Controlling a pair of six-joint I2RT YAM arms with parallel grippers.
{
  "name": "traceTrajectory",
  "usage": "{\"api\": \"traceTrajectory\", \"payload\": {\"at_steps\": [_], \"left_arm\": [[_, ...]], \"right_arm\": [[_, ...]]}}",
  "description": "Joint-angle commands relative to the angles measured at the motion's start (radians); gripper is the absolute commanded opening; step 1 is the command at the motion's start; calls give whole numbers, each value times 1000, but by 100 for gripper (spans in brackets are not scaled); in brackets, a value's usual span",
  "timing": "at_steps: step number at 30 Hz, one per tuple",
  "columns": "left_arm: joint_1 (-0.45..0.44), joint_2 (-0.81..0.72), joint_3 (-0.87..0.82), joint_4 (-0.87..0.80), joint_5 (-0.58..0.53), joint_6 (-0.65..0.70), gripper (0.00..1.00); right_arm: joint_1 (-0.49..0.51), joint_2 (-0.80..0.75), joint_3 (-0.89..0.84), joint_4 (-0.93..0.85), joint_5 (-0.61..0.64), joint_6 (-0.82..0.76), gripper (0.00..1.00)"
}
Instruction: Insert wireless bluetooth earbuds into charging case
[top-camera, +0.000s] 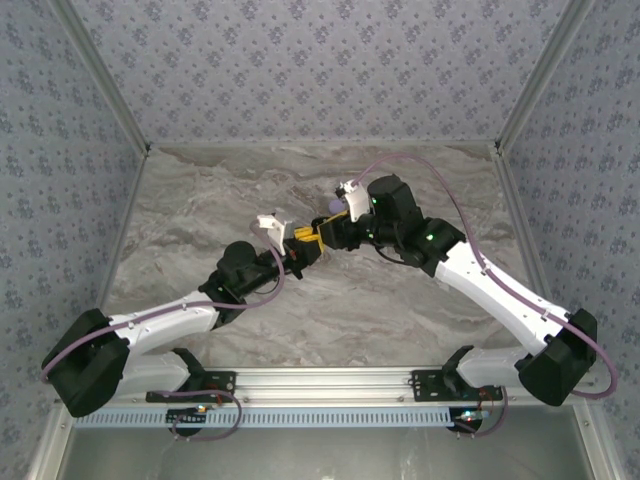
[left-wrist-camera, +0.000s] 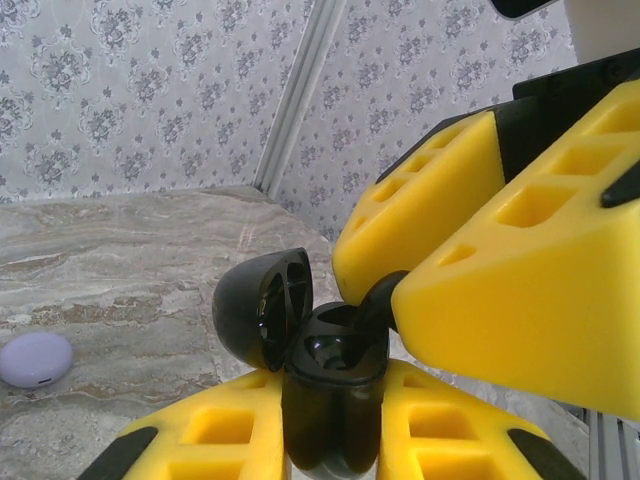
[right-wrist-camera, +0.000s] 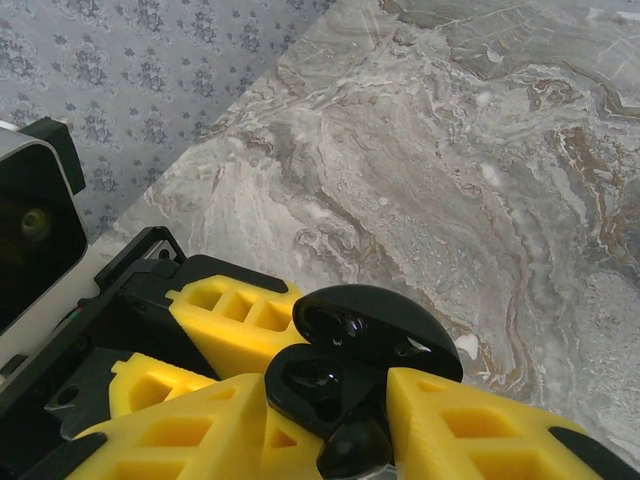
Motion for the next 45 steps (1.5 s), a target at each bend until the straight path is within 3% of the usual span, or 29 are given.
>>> {"api": "traceTrajectory", "payload": {"at_steps": [1, 4, 19, 36, 45], "left_arm": [[-8, -5, 36, 8, 17, 16, 20], [-7, -10, 32, 4, 2, 17, 20], [-7, -45, 21, -34, -62, 24, 19], [-8, -56, 22, -45, 2, 52, 19], [-8, -118, 19, -149, -43, 107, 19]], "right_arm": [[9, -9, 38, -23, 29, -12, 44], [9, -16, 38, -41, 79, -8, 48], [11, -24, 40, -98, 137, -21, 49], [9, -21, 44, -129, 215, -16, 48], [-13, -20, 41, -147, 321, 43, 50]]}}
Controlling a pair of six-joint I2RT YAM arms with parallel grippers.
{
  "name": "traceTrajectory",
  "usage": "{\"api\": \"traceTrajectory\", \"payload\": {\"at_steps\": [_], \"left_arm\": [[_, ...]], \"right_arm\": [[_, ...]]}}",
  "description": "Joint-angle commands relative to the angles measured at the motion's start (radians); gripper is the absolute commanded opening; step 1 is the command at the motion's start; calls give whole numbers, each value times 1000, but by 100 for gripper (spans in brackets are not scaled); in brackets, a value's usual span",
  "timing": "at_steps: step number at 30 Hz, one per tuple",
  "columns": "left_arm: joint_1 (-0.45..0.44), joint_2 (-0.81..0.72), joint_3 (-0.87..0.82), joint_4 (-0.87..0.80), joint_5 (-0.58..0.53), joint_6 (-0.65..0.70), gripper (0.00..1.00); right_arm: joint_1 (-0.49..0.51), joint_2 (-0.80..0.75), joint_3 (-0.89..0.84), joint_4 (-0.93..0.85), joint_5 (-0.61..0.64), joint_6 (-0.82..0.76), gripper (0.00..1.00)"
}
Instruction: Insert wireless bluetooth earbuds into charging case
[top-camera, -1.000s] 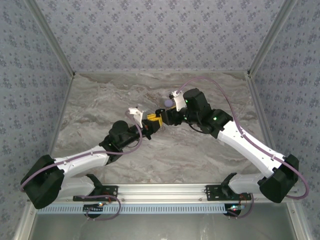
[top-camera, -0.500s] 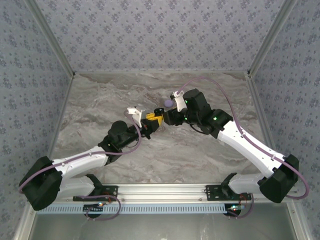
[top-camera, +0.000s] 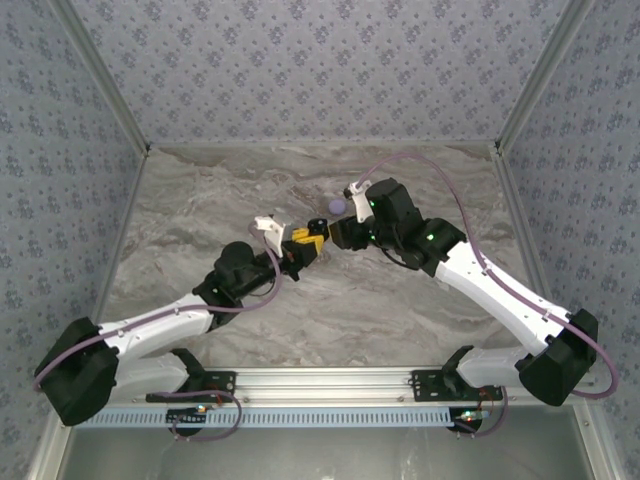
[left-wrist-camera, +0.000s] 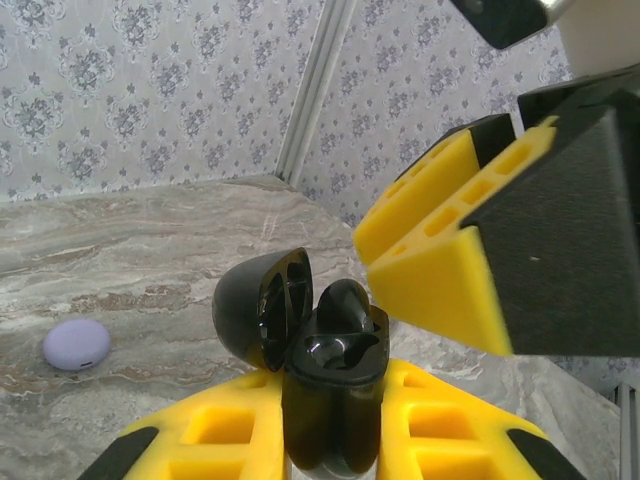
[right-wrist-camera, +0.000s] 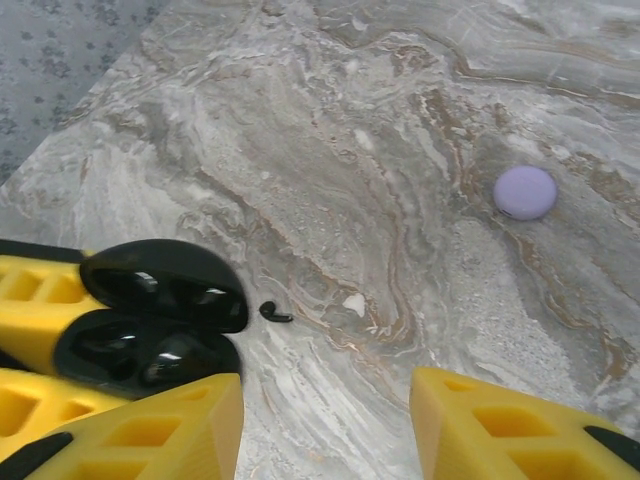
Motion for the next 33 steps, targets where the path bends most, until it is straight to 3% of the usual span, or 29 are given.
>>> {"api": "traceTrajectory", "payload": {"at_steps": [1, 12, 16, 23, 33], "left_arm": [[-8, -62, 18, -59, -23, 56, 19], [-8, -282, 22, -376, -134, 151, 20], [-8, -356, 29, -474, -166, 173, 20], [-7, -452, 21, -556, -192, 176, 20], [-7, -505, 26, -593, -189, 173, 20]], "right_arm": [[-23, -16, 25, -27, 81, 49, 50], [-73, 180, 10, -22, -37, 28, 50], [-66, 281, 15, 19, -132, 7, 44], [-23, 448, 59, 90, -296, -26, 42], [51, 644, 192, 65, -344, -83, 47]]}}
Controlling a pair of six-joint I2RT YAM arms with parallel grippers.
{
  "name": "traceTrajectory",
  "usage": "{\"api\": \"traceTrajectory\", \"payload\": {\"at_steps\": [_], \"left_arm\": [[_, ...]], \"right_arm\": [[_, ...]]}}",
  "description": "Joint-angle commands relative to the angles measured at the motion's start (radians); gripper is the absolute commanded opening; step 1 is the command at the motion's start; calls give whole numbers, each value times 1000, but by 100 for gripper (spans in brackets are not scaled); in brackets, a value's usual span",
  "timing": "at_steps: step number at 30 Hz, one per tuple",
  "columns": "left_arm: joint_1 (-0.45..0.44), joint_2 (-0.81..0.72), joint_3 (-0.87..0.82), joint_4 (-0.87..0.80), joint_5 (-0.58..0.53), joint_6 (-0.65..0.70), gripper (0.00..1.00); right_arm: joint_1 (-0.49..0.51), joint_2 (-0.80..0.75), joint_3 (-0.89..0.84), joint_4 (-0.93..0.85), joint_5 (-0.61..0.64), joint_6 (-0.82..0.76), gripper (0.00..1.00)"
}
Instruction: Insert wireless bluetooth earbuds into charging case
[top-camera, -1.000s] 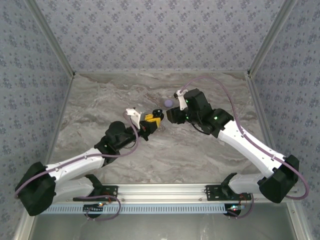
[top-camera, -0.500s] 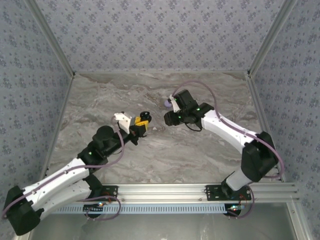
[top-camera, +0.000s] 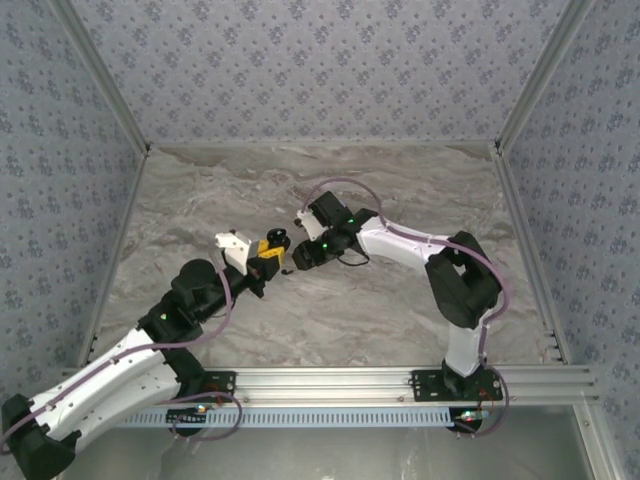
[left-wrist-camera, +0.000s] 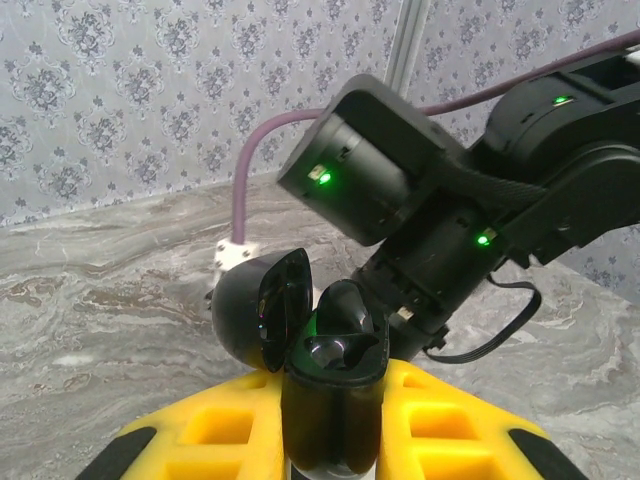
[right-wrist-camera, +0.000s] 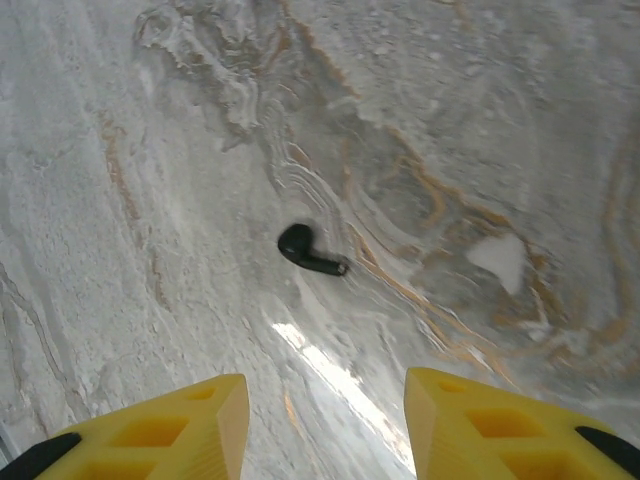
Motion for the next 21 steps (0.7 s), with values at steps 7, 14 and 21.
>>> {"api": "traceTrajectory", "payload": {"at_steps": [7, 14, 21], "left_arm": [[-7, -39, 29, -10, -5, 17, 20], [-8, -44, 33, -23, 0, 16, 20], [-8, -51, 31, -24, -1, 16, 20]], "right_arm": [[54, 144, 154, -59, -10, -67, 52], [94, 240, 270, -148, 71, -96, 55], [122, 294, 331, -183, 159, -111, 56]]}}
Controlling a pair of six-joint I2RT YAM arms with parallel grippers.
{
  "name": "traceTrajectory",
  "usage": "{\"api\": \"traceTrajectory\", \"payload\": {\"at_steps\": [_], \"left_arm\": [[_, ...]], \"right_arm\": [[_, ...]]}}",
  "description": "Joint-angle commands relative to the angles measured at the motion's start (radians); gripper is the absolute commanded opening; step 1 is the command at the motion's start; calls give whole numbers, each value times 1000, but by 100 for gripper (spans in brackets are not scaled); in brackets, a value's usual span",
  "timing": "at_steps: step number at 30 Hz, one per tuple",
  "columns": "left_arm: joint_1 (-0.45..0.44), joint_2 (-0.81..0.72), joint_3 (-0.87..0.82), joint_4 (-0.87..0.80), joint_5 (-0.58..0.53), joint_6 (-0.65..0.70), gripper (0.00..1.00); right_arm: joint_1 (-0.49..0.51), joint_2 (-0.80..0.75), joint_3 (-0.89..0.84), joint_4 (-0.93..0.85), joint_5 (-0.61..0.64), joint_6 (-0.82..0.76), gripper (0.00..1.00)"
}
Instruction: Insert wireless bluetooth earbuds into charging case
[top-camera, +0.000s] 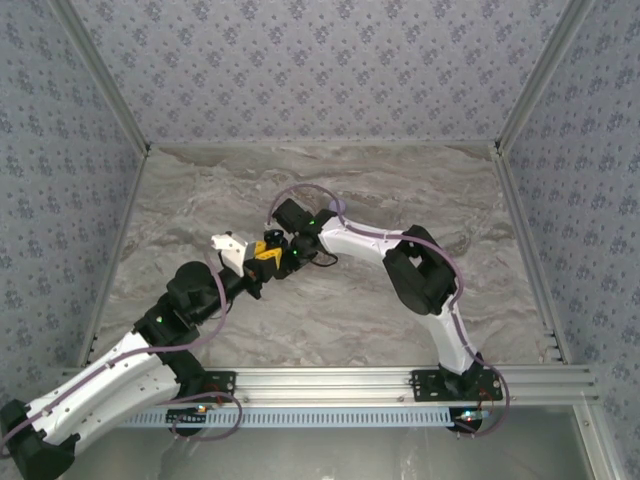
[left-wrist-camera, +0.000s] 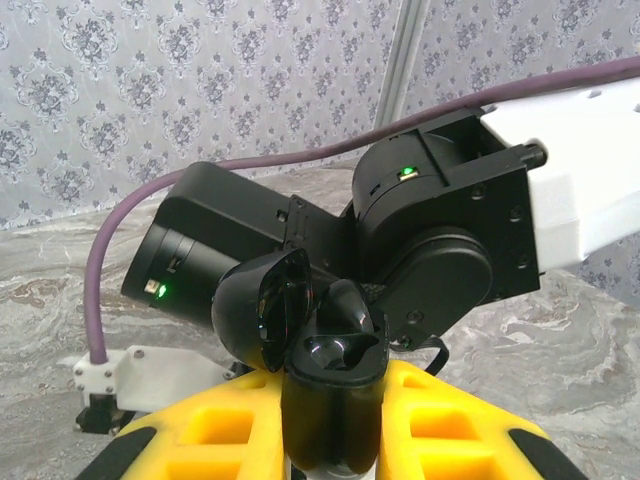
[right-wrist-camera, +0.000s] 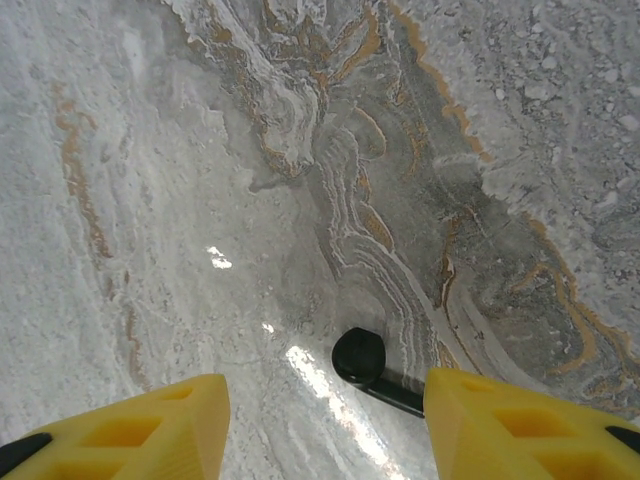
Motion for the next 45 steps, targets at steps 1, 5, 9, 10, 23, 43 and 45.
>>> {"api": "traceTrajectory", "payload": {"at_steps": [1, 5, 9, 10, 23, 43, 45], "left_arm": [[-8, -16, 30, -1, -3, 16, 20], [-7, -23, 27, -2, -3, 14, 20], [-7, -25, 26, -2, -3, 14, 20], [-7, -26, 26, -3, -4, 14, 20], [-7, -28, 21, -4, -9, 17, 20], [-8, -8, 21, 11, -3, 16, 20], [-8, -3, 21, 13, 0, 15, 20]], "right_arm": [[14, 40, 51, -81, 69, -28, 56], [27, 72, 88, -112, 91, -38, 56], [36, 98, 112, -130, 126, -39, 56], [39, 104, 118, -133, 130, -40, 55], [59, 162, 157, -168, 194, -38, 43], [-45, 35, -12, -123, 343, 159, 23], [-64, 8, -47, -121, 368, 200, 23]]}}
